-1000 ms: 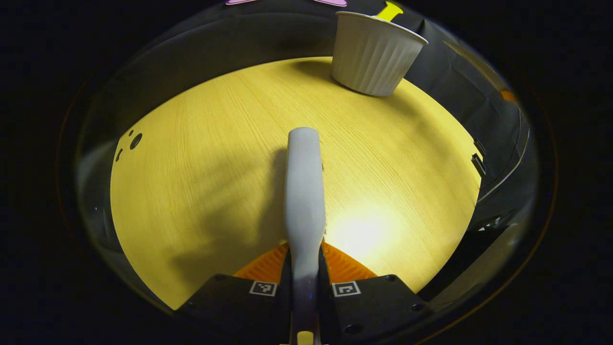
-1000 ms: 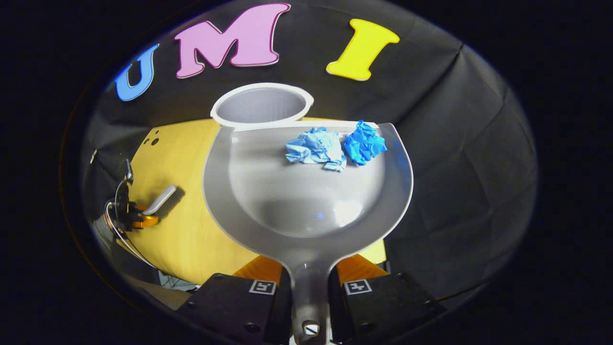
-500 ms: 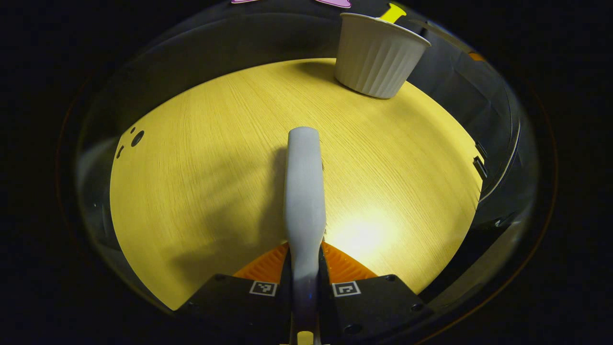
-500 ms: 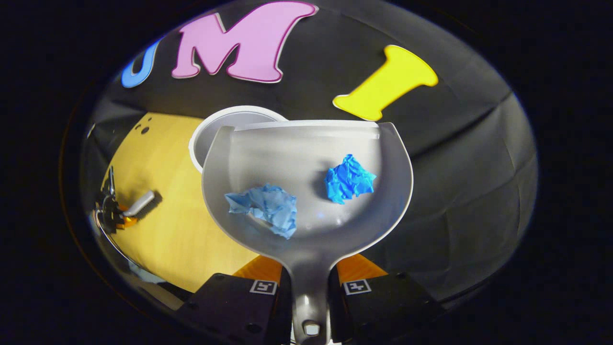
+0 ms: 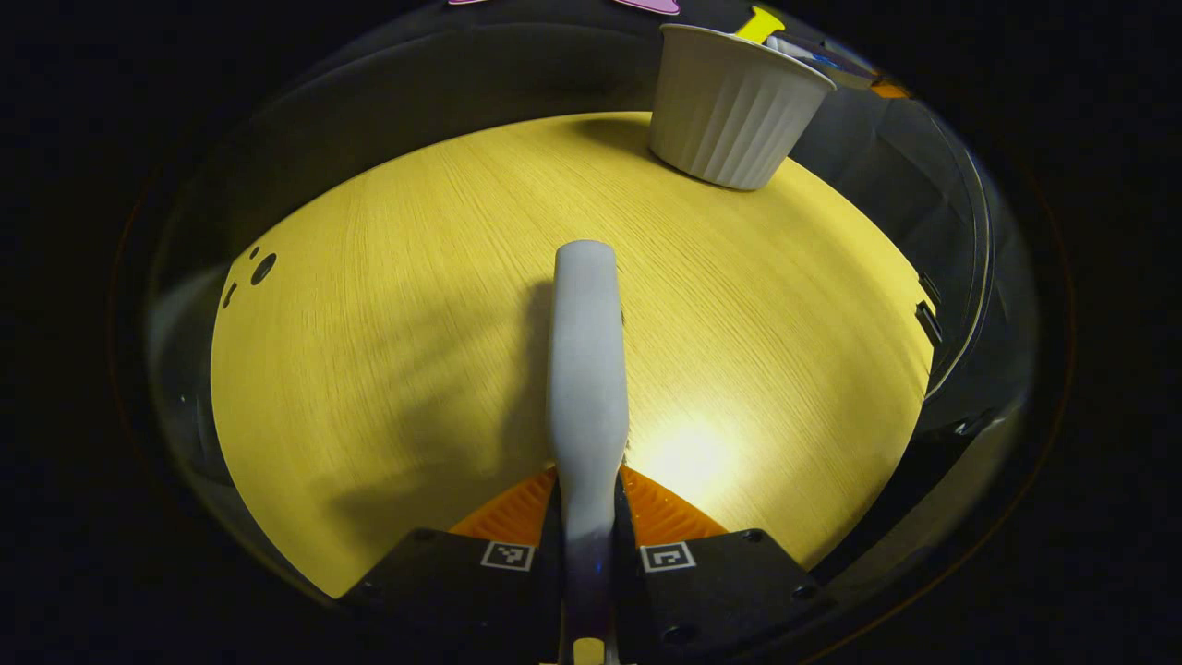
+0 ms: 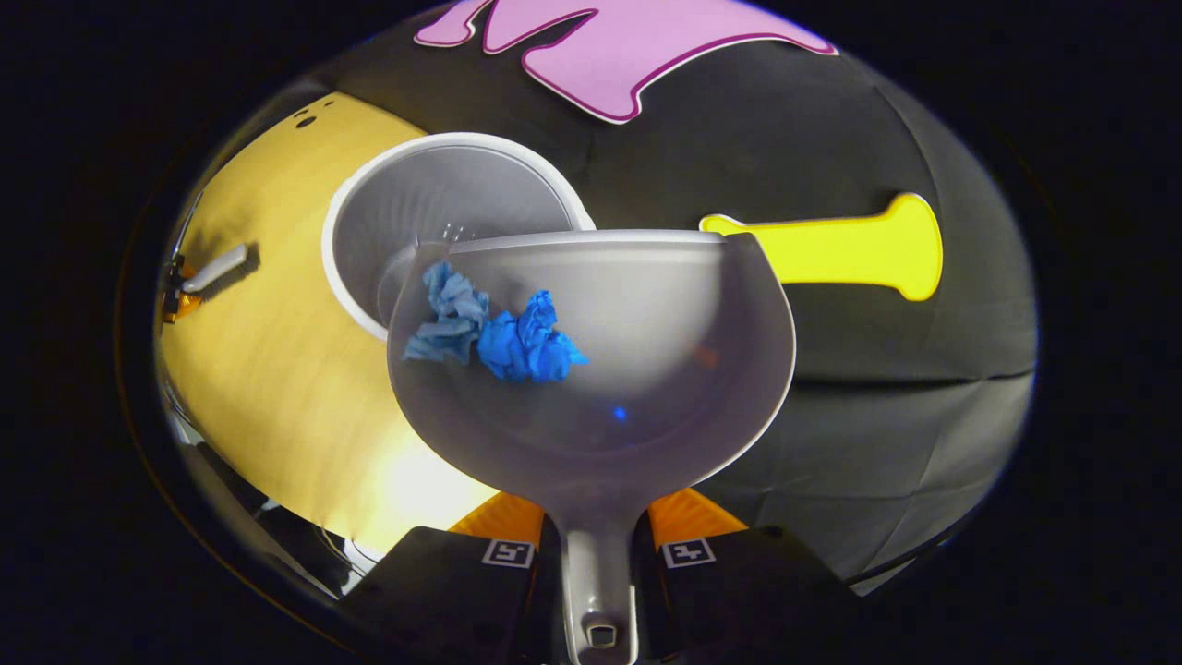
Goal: Pick up the small broom and dustpan from the desktop, sweep the trash into the dustpan with the broom, and then empty the trash into the garbage bin.
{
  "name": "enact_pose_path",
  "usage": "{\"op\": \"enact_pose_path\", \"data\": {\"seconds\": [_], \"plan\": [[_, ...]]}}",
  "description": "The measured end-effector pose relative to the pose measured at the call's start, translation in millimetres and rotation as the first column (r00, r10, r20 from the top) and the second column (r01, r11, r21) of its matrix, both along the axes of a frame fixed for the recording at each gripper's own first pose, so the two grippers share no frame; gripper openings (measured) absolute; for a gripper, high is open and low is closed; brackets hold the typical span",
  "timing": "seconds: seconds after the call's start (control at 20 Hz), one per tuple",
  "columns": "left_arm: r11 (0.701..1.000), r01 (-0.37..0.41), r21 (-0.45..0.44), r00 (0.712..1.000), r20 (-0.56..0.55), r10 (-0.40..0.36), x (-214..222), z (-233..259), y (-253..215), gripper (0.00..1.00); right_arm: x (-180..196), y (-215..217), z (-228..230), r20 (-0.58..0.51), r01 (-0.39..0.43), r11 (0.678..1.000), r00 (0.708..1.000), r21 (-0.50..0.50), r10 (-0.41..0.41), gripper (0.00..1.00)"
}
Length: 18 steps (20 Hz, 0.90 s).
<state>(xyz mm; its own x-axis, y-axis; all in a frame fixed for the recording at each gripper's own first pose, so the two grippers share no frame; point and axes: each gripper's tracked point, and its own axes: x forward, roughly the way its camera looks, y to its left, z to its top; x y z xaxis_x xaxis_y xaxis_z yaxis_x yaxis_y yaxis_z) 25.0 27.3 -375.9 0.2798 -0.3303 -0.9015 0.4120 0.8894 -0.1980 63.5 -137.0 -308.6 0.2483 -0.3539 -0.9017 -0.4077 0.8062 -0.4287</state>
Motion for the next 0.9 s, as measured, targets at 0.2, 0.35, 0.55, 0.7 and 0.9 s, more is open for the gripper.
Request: {"op": "enact_pose_path", "data": {"seconds": [0.2,0.35,0.55,0.7,0.9], "plan": [[1.000,0.009,0.006,1.000,0.000,-0.009,5,-1,-1,0.28,11,-1,1,-0.087,-0.093,0.994,0.992,-0.055,0.088,0.35],[1.000,0.021,0.009,1.000,-0.002,-0.020,9,-2,-2,0.28,22,-5,4,-0.152,-0.167,0.981,0.977,-0.100,0.151,0.35],[1.000,0.019,0.003,1.000,-0.017,-0.019,7,-3,-4,0.27,43,-3,6,-0.193,-0.226,0.965,0.961,-0.135,0.199,0.35],[1.000,0.013,0.000,1.000,-0.025,-0.013,2,-4,-6,0.28,42,0,4,-0.198,-0.239,0.962,0.957,-0.130,0.211,0.35],[1.000,0.004,0.003,1.000,-0.028,-0.004,1,-3,-4,0.28,44,-1,1,-0.169,-0.212,0.970,0.967,-0.117,0.191,0.35]]}}
